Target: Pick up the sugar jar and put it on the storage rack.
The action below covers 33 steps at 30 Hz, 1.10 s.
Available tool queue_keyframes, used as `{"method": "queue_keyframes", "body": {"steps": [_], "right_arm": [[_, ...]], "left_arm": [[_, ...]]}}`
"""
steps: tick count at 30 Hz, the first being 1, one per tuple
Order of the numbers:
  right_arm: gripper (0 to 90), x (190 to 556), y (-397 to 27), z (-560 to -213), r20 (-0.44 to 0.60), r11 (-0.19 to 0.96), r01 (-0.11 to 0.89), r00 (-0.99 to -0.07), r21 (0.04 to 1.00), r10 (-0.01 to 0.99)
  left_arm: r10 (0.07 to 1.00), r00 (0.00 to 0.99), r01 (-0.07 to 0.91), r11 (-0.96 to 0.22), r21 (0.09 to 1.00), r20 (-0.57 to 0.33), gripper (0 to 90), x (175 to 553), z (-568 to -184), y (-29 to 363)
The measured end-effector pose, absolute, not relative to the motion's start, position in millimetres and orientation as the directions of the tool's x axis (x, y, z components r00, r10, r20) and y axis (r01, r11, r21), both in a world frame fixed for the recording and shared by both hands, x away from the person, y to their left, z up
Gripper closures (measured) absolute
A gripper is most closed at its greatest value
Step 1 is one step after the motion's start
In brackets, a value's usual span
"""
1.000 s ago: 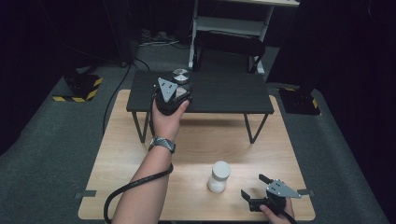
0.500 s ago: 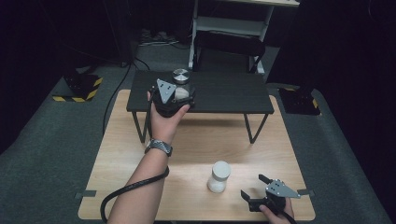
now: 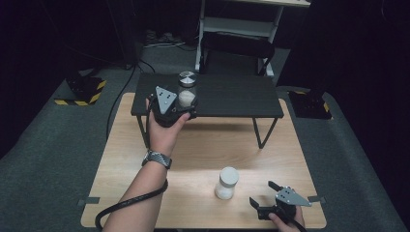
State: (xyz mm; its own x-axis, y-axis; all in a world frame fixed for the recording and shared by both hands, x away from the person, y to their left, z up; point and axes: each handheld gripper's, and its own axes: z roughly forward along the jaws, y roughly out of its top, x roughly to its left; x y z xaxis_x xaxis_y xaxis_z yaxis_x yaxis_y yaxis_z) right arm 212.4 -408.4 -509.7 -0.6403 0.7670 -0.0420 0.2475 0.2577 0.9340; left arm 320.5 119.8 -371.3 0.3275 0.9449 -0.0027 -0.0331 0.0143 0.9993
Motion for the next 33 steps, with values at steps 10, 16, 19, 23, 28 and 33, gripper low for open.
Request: {"method": "queue_keyframes", "body": {"steps": [10, 16, 19, 23, 28, 33], "right_arm": [[0.2, 212, -408, -510, -0.049, 0.262, 0.241, -0.641, 0.935, 0.766], [0.1, 213, -408, -510, -0.048, 0.264, 0.243, -0.644, 0.934, 0.763], [0.2, 214, -408, -509, -0.047, 0.265, 0.244, -0.648, 0.933, 0.761], [0.1, 213, -408, -510, -0.048, 0.263, 0.242, -0.644, 0.934, 0.764], [0.1, 213, -407, -510, -0.054, 0.269, 0.239, -0.647, 0.933, 0.76], [0.2, 212, -406, -509, -0.065, 0.279, 0.234, -0.646, 0.931, 0.76]], "left_arm": [[0.936, 0.351, -0.048, 0.008, 0.999, 0.01, 0.6, 296, -384, 130], [0.934, 0.357, -0.049, 0.02, 0.999, -0.001, 0.6, 281, -397, 135], [0.934, 0.357, -0.051, 0.009, 0.999, 0.01, 0.6, 275, -403, 138], [0.933, 0.36, -0.057, 0.021, 0.998, 0.001, 0.6, 265, -414, 142], [0.929, 0.369, -0.058, 0.009, 0.998, 0.013, 0.6, 251, -429, 148], [0.922, 0.387, -0.054, 0.008, 0.999, 0.014, 0.6, 236, -447, 155]]}}
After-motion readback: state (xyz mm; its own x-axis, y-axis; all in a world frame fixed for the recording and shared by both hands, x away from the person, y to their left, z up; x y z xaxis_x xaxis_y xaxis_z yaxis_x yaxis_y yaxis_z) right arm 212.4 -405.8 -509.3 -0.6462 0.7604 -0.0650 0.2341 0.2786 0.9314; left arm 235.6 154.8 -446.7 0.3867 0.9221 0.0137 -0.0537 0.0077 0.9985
